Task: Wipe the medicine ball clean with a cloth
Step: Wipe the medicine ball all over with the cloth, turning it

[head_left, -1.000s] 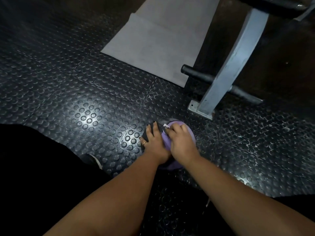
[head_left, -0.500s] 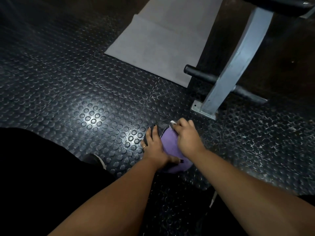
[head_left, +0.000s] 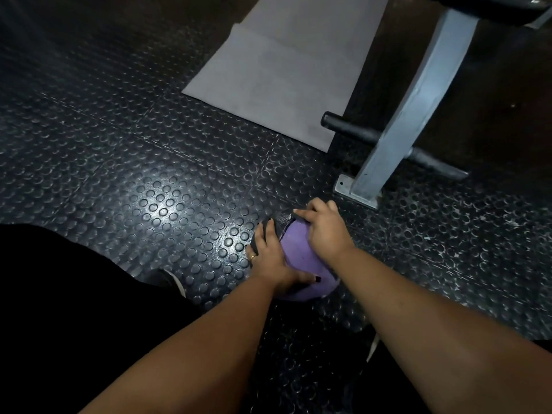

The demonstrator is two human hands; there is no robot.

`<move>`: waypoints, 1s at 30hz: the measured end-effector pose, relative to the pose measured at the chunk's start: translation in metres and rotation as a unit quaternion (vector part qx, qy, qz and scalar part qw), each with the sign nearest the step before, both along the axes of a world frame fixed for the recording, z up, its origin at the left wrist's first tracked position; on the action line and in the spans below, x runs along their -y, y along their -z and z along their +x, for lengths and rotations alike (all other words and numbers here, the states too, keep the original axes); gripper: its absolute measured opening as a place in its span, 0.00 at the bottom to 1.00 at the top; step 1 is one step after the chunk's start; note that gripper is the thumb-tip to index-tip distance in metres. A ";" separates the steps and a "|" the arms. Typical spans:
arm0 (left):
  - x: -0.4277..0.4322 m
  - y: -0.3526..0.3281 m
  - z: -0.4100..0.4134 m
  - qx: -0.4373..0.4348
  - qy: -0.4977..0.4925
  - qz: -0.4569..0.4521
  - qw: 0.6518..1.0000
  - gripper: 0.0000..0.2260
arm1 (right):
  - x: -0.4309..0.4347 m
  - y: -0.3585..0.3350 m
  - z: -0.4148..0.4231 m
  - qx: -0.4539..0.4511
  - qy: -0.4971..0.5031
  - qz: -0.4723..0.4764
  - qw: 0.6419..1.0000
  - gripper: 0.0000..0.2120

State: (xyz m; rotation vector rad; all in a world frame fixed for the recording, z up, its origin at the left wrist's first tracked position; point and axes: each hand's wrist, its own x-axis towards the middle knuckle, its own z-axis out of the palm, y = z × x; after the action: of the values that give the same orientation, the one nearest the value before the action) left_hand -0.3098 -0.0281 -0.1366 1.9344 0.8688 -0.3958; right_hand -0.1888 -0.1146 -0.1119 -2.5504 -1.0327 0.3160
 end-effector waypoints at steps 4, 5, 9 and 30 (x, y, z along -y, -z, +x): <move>-0.004 0.002 -0.001 0.010 -0.007 0.000 1.000 0.73 | -0.004 0.005 -0.007 0.004 0.019 -0.012 1.000 0.19; -0.005 0.003 -0.003 0.014 -0.006 0.001 1.000 0.73 | -0.002 0.005 -0.013 0.007 0.012 -0.008 1.000 0.19; -0.017 0.000 -0.005 0.017 -0.013 -0.028 0.999 0.72 | 0.018 0.006 -0.039 0.048 -0.061 0.047 0.996 0.21; -0.040 0.004 -0.019 0.065 -0.083 -0.074 0.992 0.73 | 0.007 -0.005 -0.043 0.026 -0.112 0.052 0.992 0.21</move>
State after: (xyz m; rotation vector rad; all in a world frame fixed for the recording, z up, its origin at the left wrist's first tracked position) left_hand -0.3289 0.0116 -0.1404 1.7184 0.8821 -0.2269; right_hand -0.2315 -0.1218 -0.1071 -2.3654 -1.3223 0.2495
